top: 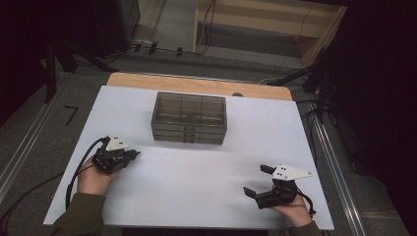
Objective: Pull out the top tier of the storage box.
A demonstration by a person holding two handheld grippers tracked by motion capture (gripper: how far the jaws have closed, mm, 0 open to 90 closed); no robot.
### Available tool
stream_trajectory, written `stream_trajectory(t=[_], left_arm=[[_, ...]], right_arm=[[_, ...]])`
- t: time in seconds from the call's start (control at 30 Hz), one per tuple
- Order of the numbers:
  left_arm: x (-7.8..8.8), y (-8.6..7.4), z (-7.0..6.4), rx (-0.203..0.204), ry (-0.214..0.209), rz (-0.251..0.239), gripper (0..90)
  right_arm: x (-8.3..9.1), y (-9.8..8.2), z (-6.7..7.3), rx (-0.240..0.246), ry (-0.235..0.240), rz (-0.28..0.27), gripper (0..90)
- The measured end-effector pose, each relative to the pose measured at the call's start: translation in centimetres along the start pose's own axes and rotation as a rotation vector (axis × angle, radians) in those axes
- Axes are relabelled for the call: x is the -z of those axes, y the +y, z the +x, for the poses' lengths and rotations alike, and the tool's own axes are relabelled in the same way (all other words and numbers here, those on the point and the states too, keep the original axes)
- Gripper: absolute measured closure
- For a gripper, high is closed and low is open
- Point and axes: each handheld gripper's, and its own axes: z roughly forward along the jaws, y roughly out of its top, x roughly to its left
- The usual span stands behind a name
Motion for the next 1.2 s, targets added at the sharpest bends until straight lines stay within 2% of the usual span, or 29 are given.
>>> stream_trajectory(t=[0.27, 0.43, 0.73, 0.97, 1.2], left_arm=[[-0.32, -0.14, 0.02, -0.004, -0.002, 0.024, 83.7], [-0.42, -0.15, -0.05, -0.001, -0.01, 0.019, 83.6], [-0.47, -0.22, -0.05, 0.007, -0.024, 0.016, 82.2], [-0.38, -0.19, -0.15, 0.013, -0.04, -0.004, 71.0], [-0.19, -0.07, -0.16, 0.037, -0.056, -0.034, 59.1]], right_arm=[[-0.1, 0.02, -0.02, 0.012, 0.0, 0.0, 0.0], [0.02, 0.0, 0.05, -0.002, 0.001, 0.0, 0.0], [-0.09, 0.03, 0.02, 0.01, 0.001, 0.0, 0.0], [-0.07, 0.03, 0.03, 0.009, 0.001, -0.003, 0.0], [-0.03, 0.03, 0.03, 0.004, 0.003, -0.003, 0.0]])
